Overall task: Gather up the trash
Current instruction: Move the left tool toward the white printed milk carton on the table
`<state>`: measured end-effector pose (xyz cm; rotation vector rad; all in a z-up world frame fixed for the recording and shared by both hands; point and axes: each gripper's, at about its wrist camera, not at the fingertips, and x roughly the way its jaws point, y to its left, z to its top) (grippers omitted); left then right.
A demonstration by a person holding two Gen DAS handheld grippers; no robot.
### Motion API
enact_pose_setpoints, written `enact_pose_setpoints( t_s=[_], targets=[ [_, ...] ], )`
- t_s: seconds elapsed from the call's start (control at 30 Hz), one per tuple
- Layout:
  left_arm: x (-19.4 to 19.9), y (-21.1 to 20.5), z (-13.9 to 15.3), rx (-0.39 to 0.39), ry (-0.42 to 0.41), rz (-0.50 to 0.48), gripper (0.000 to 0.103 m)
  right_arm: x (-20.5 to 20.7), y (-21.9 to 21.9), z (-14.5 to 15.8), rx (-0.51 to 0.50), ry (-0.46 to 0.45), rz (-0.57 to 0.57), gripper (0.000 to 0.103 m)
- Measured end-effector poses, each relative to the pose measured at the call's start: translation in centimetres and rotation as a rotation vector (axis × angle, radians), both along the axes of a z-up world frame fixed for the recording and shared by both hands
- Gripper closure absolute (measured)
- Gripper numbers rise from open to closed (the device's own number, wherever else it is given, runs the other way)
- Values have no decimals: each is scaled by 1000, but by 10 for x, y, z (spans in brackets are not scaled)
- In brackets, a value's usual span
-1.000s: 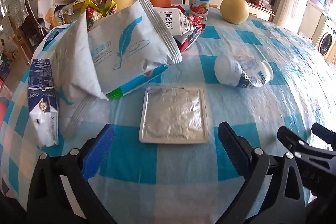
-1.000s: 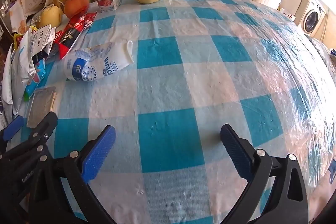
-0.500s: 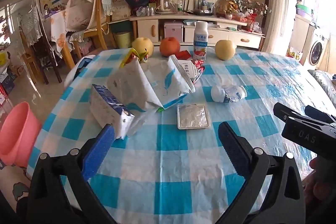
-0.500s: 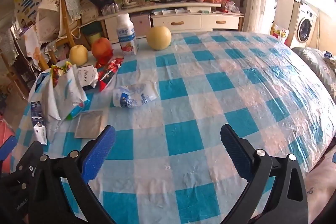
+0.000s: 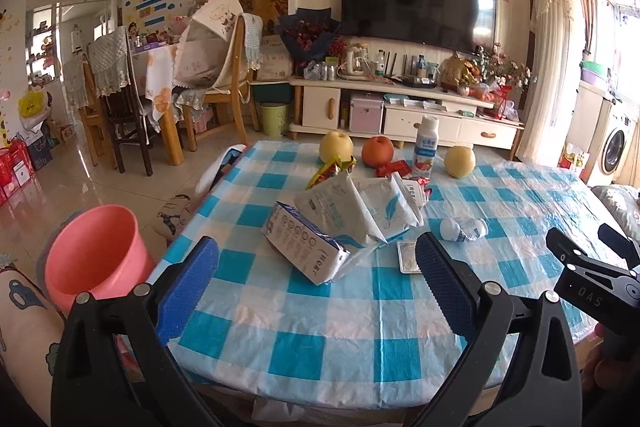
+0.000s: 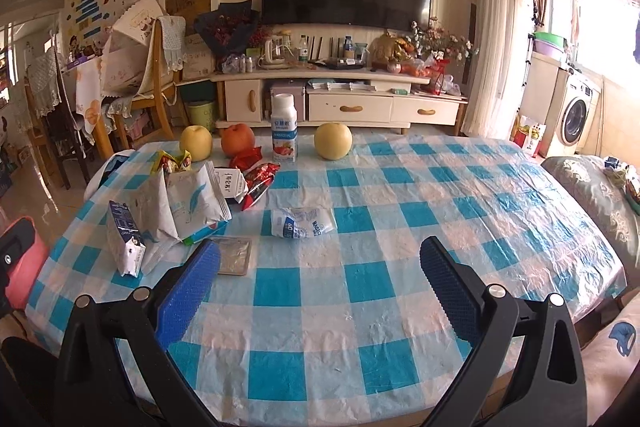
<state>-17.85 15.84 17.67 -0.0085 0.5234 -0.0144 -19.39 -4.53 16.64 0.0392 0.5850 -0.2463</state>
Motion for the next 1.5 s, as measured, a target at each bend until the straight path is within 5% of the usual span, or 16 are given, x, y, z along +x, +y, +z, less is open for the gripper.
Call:
enact_pose_setpoints(
  t_s=[0.7,1.23,1.5],
  targets=[
    [-24,41,17,-78,-52,62,4,-23,26,27,-76,-135,15,4],
    [-1,43,-26,-134,16,75,4,-15,25,17,-126,-129,23,4],
    [8,38,-47,-138,-50,25,4,-5,23,8,-117,-107,54,4]
  ],
)
